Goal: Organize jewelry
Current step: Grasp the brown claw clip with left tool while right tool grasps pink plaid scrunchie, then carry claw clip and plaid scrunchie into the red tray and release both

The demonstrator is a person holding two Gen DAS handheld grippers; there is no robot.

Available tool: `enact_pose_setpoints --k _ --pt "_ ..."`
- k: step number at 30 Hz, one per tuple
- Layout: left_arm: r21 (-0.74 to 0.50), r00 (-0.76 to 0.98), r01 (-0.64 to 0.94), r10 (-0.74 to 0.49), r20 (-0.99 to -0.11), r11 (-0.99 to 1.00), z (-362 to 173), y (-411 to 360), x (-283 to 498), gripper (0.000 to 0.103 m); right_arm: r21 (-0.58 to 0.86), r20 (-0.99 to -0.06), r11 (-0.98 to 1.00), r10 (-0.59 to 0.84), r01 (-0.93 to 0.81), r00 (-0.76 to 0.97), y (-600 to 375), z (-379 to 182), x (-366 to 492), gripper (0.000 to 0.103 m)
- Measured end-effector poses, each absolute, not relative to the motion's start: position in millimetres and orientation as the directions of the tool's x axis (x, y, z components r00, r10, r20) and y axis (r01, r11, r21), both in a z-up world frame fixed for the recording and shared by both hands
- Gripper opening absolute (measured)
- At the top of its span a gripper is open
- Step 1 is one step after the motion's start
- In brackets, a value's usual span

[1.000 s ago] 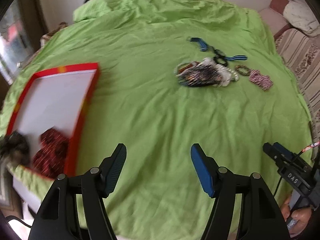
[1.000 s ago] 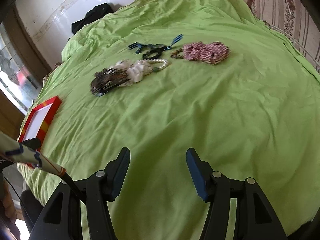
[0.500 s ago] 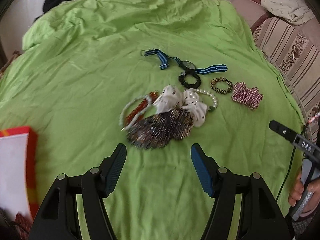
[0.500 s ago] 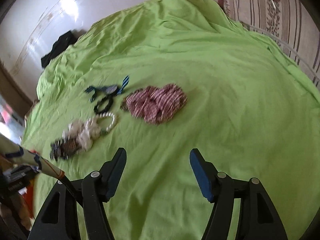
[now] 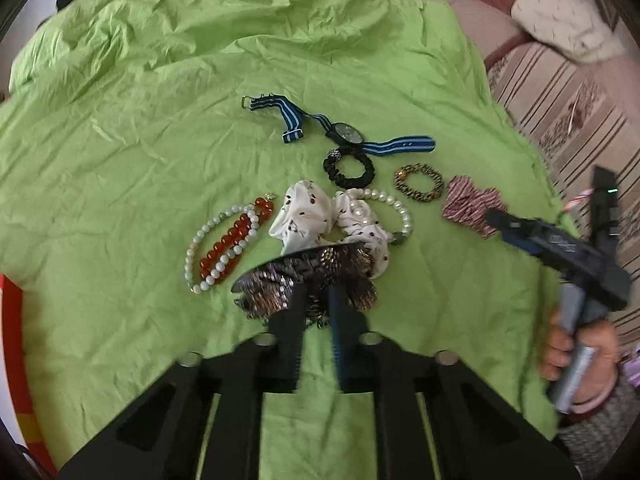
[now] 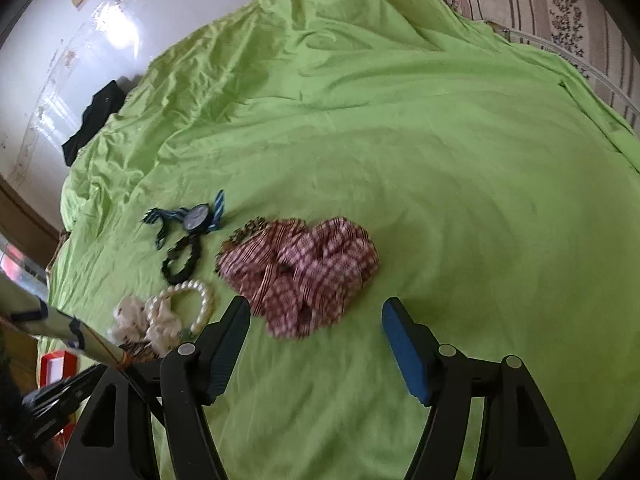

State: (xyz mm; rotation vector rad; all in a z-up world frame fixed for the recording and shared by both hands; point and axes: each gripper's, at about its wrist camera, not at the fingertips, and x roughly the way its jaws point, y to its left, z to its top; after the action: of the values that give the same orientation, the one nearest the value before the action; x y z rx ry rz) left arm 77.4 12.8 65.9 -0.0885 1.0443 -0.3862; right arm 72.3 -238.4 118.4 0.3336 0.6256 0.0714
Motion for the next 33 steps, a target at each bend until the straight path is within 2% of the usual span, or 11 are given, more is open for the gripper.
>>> enact_pose_setpoints --k 1,2,3,4,7,17,28,33 --pt "-0.263 0.442 0.267 -0.36 -0.822 0.927 68.0 14.8 75.7 0.004 0.318 -0.567 0.947 0.157 0.039 0.808 -237.1 117.9 76.9 0.068" --pt "-0.267 0.441 0.268 -0.364 -0.82 0.926 69.5 15.5 73.6 0.003 0.308 -0.572 0.951 0.151 0.04 0.806 -236.1 117.6 79.8 0.058" --pt "-0.272 0.442 0.268 -0.369 -0.818 0.924 71.3 16.4 70.8 0.003 0.301 -0.581 0.953 0.158 0.031 0.798 -234.2 117.2 82.2 0.029" --pt "-0.274 0.443 0.269 -0.371 -0.816 0.923 73.4 17.5 68.0 0.002 0.296 -0.591 0.955 0.163 0.025 0.79 -233.6 116.7 82.2 0.018" --pt "-0.295 0.449 0.267 -0.389 -0.805 0.917 80.4 23.1 57.7 0.002 0.27 -0.574 0.963 0.147 0.016 0.805 -230.6 122.0 66.1 0.014" --pt "-0.432 0.498 0.203 -0.472 -0.727 0.879 124.8 70.1 -4.8 0.002 0.238 -0.519 0.97 0.173 -0.053 0.837 -217.3 142.8 -10.7 0.014" --pt "-0.405 0.614 0.13 -0.394 -0.683 0.905 169.5 131.3 -72.9 0.002 0.18 -0.506 0.961 0.273 -0.209 0.818 -155.9 157.6 -74.0 0.014" --pt "-0.366 0.655 0.06 -0.313 -0.687 0.929 178.6 176.7 -88.1 0.002 0.136 -0.509 0.947 0.318 -0.29 0.8 -113.8 165.6 -87.3 0.014"
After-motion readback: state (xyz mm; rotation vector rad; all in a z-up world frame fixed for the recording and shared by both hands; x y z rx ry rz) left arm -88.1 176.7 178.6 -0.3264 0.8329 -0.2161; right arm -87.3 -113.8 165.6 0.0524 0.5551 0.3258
